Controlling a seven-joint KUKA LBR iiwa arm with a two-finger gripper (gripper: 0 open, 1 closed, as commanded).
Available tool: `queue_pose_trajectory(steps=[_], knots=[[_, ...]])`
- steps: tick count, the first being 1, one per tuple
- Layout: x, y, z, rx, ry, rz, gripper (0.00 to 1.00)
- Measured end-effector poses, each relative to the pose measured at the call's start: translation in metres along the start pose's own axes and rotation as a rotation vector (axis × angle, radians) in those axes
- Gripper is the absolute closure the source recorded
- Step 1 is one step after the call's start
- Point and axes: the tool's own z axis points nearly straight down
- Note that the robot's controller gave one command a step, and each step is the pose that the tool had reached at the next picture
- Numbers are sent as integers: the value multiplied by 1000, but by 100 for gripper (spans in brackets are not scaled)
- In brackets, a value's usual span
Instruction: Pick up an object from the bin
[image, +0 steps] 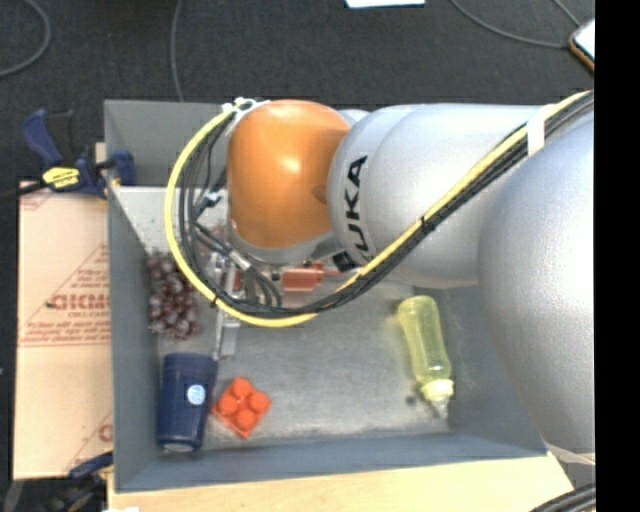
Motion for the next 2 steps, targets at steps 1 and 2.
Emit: queue_pose_trajectory(steps=[1, 2], knots=[[0, 0, 0, 0, 1, 0, 0], [71, 12, 18, 1, 3, -92, 0]])
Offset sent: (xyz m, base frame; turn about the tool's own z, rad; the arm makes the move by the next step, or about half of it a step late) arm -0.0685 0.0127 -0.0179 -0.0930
